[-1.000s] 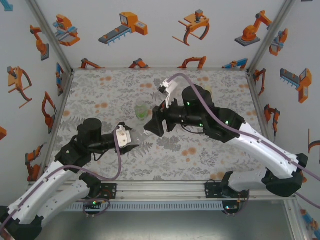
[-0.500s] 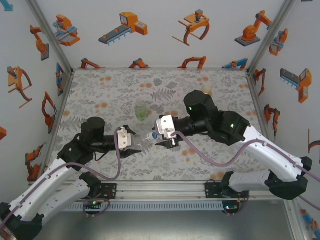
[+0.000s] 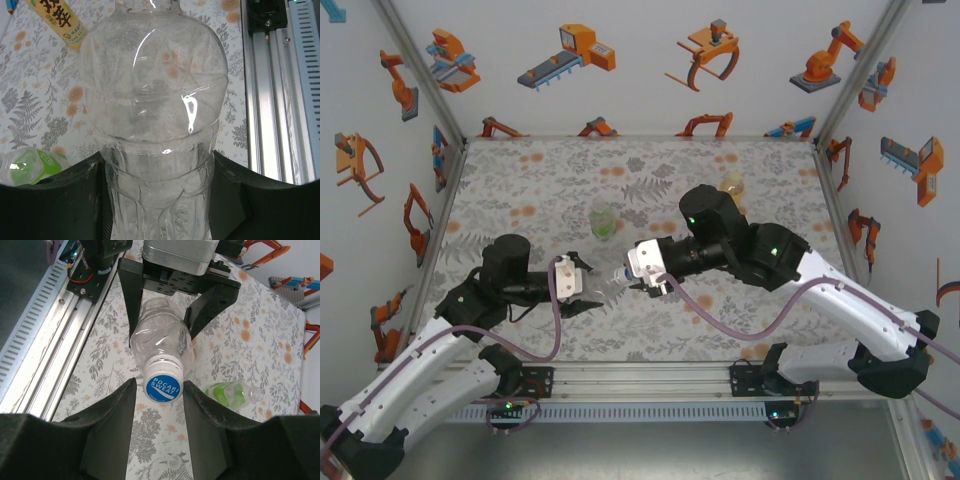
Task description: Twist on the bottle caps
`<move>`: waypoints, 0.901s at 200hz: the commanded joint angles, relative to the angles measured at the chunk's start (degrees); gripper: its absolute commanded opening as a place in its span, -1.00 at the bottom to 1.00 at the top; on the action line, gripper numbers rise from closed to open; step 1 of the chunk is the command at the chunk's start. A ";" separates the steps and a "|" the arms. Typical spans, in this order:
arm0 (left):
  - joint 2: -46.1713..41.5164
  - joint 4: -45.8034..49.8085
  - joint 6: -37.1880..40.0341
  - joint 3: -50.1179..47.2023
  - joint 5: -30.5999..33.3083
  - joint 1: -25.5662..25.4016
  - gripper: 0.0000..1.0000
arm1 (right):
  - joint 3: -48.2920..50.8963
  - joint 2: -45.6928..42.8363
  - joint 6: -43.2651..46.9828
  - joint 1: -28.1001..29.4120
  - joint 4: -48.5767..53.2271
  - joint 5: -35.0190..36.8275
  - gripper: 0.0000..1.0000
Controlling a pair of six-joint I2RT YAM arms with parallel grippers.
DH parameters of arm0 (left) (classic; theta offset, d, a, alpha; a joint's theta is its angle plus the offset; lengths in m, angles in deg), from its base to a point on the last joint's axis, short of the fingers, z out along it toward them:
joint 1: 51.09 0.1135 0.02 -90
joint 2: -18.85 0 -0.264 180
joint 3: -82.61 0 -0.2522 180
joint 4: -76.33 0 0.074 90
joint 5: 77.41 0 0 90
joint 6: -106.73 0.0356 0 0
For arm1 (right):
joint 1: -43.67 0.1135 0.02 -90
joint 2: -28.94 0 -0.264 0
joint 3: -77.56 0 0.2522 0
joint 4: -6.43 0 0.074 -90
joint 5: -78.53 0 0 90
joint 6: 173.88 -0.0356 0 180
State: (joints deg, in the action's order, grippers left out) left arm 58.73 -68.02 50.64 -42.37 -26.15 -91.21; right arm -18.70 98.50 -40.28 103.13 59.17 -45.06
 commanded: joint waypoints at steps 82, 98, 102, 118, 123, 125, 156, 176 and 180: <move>-1.77 -0.37 0.72 1.64 1.85 -0.14 -1.00 | 6.33 -0.48 -30.76 0.20 -14.15 5.13 -0.57; -2.47 -0.86 0.50 1.33 3.26 -0.16 -1.00 | 7.56 -0.53 -42.36 0.19 -17.12 7.85 -0.63; -2.55 -1.02 0.41 1.34 3.71 -0.17 -1.00 | 7.74 -0.47 -45.41 0.21 -17.61 8.77 -0.63; -3.14 -1.37 0.28 1.11 5.15 -0.18 -1.00 | 8.59 -0.48 -56.51 0.39 -19.52 11.72 -0.65; -3.31 -1.49 0.25 0.96 5.48 -0.17 -1.00 | 9.06 -0.63 -60.13 0.58 -20.29 13.29 -0.65; -3.42 -1.61 0.18 0.94 5.68 -0.10 -1.00 | 9.40 -0.76 -61.79 0.59 -20.69 14.01 -0.65; -4.84 -2.96 -0.32 0.07 7.48 -0.16 -1.00 | 13.54 -1.82 -85.18 0.85 -23.58 22.73 -0.64; -4.90 -3.44 -0.60 -0.21 8.41 -0.18 -1.00 | 13.45 -1.58 -96.77 1.01 -21.87 25.40 -0.64; -4.74 -3.43 -0.61 -0.13 8.48 -0.16 -1.00 | 13.31 -1.41 -98.20 0.94 -21.70 25.34 -0.64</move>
State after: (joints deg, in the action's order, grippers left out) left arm 54.60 -64.63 50.53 -42.85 -15.73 -91.12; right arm -6.41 95.68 -116.72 103.18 38.52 -25.06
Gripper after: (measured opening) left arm 0.568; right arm 0.347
